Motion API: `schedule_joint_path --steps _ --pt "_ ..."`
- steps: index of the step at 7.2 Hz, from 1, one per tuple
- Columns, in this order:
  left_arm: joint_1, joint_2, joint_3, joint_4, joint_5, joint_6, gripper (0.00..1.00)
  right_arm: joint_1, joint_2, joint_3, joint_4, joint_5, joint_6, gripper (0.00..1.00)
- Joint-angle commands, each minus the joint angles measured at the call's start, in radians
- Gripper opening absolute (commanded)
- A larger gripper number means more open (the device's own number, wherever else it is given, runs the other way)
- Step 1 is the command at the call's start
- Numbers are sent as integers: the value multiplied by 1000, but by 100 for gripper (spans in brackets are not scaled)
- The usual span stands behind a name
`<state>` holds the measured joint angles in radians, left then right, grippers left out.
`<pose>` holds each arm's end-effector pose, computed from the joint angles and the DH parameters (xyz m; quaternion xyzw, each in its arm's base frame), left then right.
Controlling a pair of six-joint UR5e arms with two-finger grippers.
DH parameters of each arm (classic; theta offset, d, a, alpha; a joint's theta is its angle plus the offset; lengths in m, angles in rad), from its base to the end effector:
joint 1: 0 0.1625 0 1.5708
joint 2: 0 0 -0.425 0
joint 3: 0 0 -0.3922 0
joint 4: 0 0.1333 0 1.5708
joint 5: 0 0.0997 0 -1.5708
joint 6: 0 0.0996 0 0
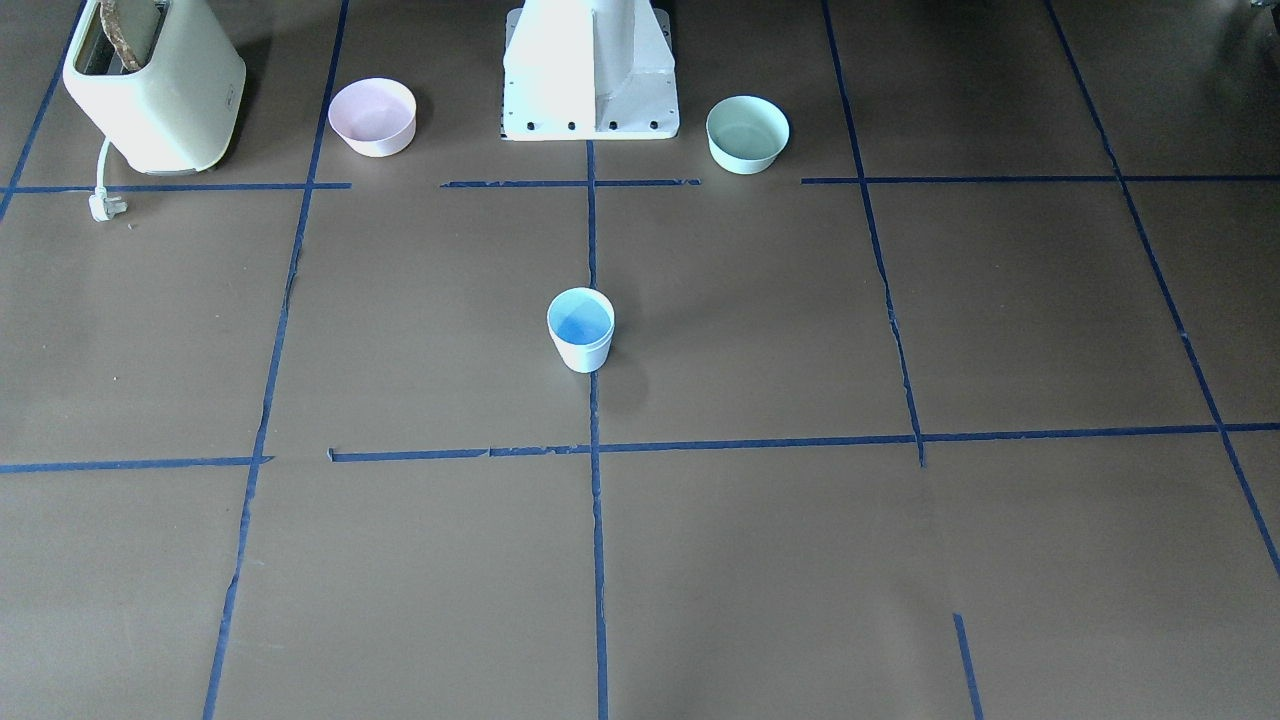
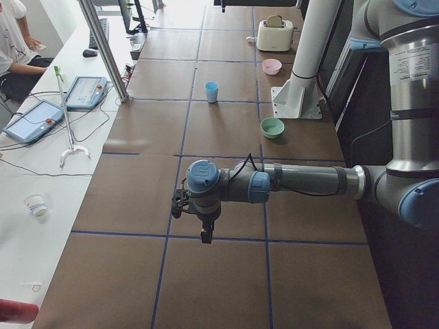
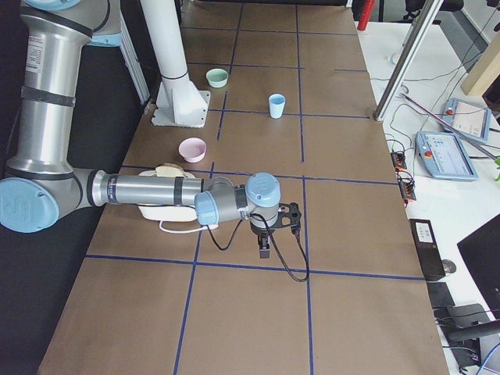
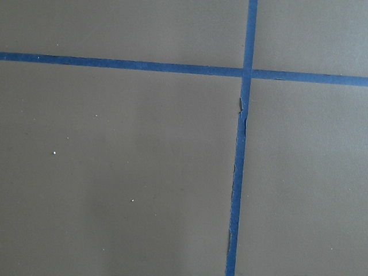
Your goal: Stack blue cups with both arms
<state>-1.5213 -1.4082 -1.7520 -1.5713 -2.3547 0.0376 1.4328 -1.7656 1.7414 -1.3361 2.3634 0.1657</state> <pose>-0.0419 -0.4270 0.6432 0.0066 0.3820 0.0439 0.9231 0.0037 -0.4265 0.6365 0.0377 -0.3941 -0.0278 0.9179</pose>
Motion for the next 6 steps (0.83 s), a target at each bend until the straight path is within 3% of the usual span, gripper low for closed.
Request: schedule_joint_path --steps 1,6 --pt "15 0 0 1 0 1 100 0 0 0 0 1 0 100" --pt "32 0 -1 1 0 1 100 0 0 1 0 1 2 100"
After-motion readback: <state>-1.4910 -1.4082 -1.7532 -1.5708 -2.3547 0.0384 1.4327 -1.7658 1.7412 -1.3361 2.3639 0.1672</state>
